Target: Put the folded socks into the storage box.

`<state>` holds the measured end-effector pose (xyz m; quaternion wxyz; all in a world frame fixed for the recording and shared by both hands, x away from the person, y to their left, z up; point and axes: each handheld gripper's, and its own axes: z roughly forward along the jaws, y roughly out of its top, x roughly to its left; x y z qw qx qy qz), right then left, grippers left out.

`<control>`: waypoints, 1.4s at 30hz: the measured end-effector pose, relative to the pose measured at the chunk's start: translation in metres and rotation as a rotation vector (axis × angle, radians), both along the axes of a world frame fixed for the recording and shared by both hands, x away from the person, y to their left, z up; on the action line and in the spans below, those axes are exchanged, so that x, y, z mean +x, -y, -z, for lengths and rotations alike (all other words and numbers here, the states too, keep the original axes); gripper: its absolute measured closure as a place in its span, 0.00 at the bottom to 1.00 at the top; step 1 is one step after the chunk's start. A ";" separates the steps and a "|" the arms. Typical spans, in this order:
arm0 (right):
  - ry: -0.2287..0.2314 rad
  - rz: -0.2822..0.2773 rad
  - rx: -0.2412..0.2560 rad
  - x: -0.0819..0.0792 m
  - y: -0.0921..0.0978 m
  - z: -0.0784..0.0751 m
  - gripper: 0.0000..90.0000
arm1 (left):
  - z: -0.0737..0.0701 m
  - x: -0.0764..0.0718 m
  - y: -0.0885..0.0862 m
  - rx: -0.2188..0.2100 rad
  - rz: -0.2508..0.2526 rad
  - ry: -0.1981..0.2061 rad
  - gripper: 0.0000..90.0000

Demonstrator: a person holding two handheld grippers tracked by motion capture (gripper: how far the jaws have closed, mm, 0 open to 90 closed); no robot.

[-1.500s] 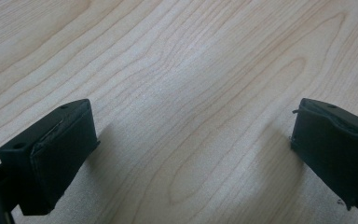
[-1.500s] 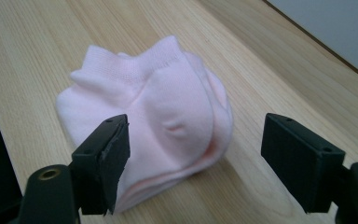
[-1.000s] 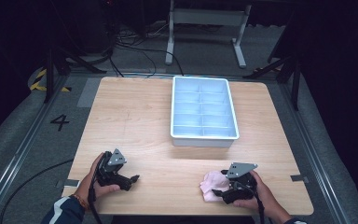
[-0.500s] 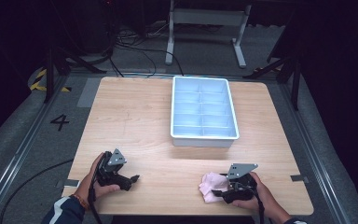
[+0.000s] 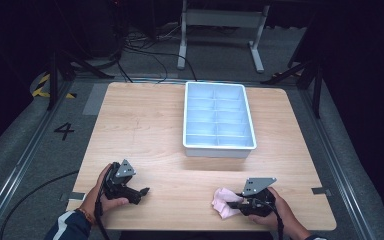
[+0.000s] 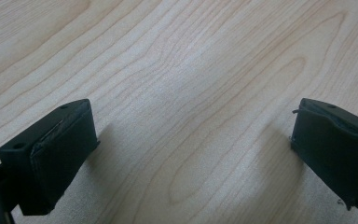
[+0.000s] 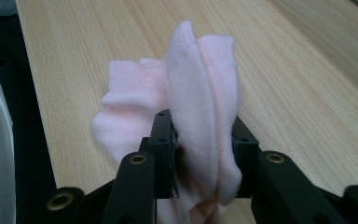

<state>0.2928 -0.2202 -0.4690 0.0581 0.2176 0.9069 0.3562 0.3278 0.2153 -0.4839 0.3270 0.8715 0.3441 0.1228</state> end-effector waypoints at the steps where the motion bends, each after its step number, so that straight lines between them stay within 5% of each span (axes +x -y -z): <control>1: 0.004 0.000 -0.001 0.000 0.000 0.000 0.80 | 0.000 0.000 0.000 0.000 0.000 0.000 0.00; 13: 0.031 -0.001 0.021 -0.001 0.005 -0.004 0.84 | 0.000 0.000 0.000 0.001 0.001 0.000 0.00; 42: 0.130 0.102 0.108 0.003 0.034 -0.031 0.84 | 0.000 0.000 0.000 0.001 0.000 0.000 0.00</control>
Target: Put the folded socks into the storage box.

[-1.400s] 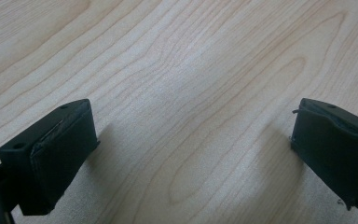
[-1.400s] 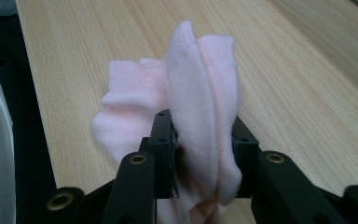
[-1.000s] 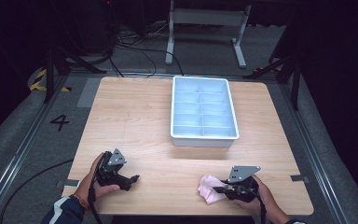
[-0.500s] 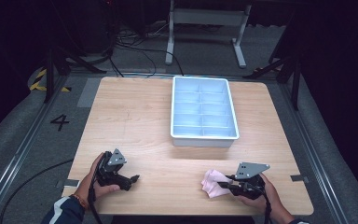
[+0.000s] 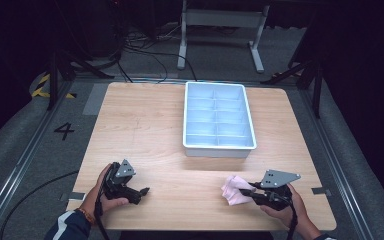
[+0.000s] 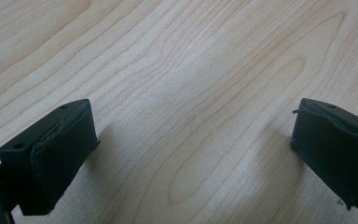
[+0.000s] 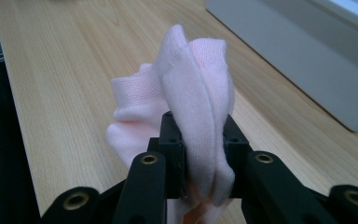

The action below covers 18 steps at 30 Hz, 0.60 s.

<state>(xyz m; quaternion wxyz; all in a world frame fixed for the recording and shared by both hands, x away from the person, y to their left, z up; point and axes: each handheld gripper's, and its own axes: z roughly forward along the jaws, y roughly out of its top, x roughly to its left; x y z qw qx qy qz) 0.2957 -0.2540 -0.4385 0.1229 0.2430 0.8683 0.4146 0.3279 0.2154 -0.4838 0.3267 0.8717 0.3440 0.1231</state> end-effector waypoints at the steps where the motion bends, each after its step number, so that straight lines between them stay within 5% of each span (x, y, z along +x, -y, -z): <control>1: 0.002 0.003 0.002 0.000 0.001 -0.001 0.84 | 0.000 0.000 0.000 0.000 0.001 0.000 0.00; 18: 0.065 0.067 0.049 0.004 0.018 -0.021 0.85 | 0.000 0.000 0.000 -0.001 0.000 0.000 0.00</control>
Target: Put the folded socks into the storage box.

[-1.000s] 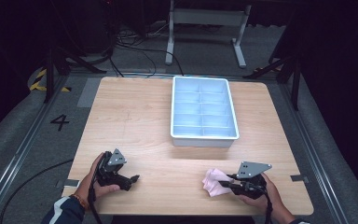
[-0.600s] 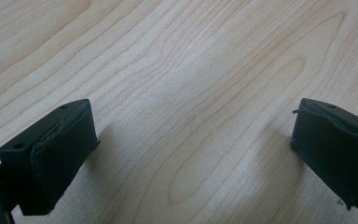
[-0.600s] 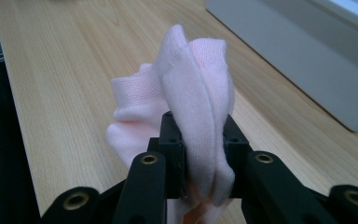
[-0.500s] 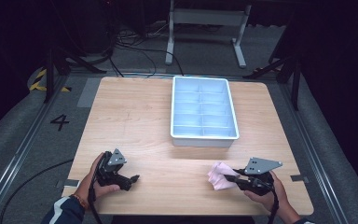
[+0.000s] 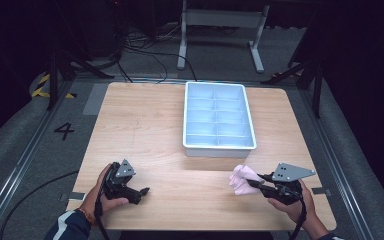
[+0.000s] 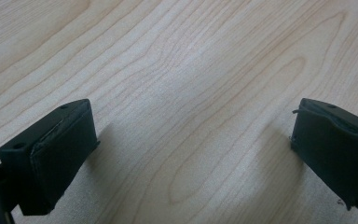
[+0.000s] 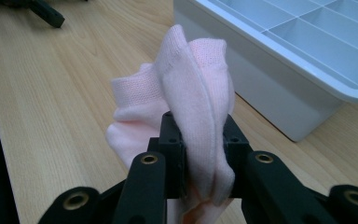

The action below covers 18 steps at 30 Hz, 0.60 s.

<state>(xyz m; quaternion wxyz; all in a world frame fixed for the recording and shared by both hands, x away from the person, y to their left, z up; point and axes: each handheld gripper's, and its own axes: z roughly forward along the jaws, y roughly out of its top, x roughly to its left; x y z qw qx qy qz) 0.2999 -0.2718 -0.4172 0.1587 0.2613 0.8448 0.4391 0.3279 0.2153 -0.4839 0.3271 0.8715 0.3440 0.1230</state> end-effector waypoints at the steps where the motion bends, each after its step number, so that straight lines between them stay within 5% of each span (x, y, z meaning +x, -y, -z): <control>1: 0.002 0.002 0.001 0.000 0.001 -0.001 0.84 | 0.000 0.000 0.000 0.001 0.001 0.000 0.00; 18: 0.074 0.040 0.044 0.005 0.013 -0.022 0.84 | 0.000 0.000 0.000 0.001 0.001 0.000 0.00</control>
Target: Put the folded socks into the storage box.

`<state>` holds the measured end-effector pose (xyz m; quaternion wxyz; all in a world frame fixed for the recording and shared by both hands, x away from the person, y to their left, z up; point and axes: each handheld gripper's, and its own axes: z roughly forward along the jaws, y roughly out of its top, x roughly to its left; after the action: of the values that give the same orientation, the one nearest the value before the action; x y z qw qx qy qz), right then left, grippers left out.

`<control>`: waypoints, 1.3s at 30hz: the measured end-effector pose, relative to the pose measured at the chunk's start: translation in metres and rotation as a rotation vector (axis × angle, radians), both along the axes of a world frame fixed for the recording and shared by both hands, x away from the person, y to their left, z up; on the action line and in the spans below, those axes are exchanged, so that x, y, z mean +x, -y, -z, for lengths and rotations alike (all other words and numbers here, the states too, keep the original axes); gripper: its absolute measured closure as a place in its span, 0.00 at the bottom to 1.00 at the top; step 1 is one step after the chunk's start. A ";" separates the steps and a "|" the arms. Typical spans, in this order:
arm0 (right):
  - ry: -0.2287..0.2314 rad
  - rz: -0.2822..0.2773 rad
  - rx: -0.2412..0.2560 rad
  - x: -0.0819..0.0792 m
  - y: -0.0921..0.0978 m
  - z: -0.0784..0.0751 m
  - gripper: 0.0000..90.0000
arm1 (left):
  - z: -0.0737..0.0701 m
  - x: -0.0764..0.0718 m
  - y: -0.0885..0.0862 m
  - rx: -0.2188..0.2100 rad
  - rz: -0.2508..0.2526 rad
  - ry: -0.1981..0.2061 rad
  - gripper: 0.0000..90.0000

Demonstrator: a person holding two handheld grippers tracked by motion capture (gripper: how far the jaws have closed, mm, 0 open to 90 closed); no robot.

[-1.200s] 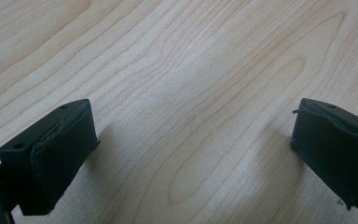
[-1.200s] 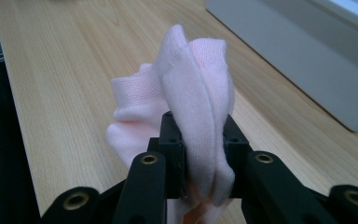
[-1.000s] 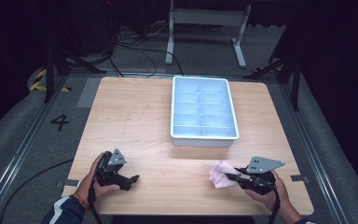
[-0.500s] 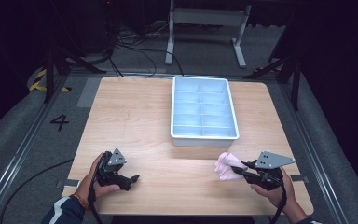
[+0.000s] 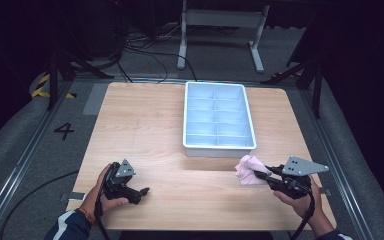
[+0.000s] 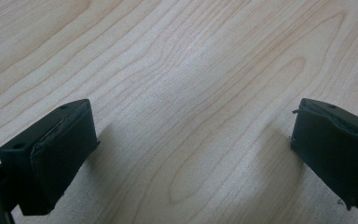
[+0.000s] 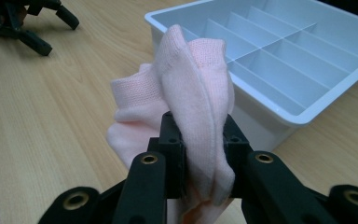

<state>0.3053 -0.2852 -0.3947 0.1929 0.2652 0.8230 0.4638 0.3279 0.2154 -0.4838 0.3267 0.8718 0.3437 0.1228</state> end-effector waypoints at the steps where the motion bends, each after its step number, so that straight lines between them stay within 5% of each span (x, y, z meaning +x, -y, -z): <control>1: 0.002 0.004 0.002 0.000 0.000 -0.002 0.84 | 0.000 0.000 0.000 0.000 0.000 0.000 0.00; 14: 0.053 0.032 0.021 0.013 0.002 -0.026 0.84 | 0.000 0.000 0.000 0.000 0.000 0.000 0.00; 39: 0.089 0.048 0.007 0.041 -0.008 -0.042 0.84 | 0.000 0.000 0.000 0.000 0.001 0.000 0.00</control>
<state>0.3467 -0.2775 -0.3528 0.2398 0.2647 0.8054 0.4730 0.3280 0.2154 -0.4838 0.3267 0.8719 0.3435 0.1225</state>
